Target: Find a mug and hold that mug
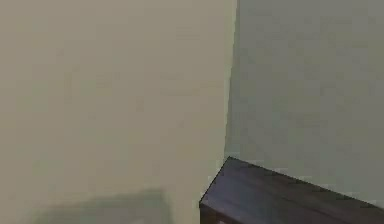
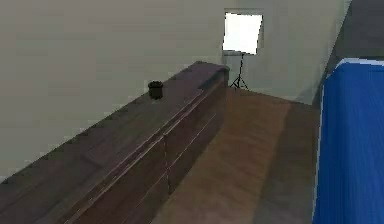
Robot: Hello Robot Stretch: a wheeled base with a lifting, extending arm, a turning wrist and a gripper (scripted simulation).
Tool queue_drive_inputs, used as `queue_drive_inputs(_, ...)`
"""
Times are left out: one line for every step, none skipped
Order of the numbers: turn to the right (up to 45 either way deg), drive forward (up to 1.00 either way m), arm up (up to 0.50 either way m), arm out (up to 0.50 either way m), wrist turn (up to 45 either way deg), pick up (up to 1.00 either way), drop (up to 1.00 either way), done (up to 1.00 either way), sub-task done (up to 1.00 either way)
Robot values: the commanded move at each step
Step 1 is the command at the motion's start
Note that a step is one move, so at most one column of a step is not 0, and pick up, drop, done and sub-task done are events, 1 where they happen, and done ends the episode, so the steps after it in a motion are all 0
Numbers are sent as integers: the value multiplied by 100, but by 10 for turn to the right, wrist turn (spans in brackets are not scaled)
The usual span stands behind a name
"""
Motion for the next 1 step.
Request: queue_drive_inputs(450, 0, 0, 0, 0, 0, 0, 0, 0)
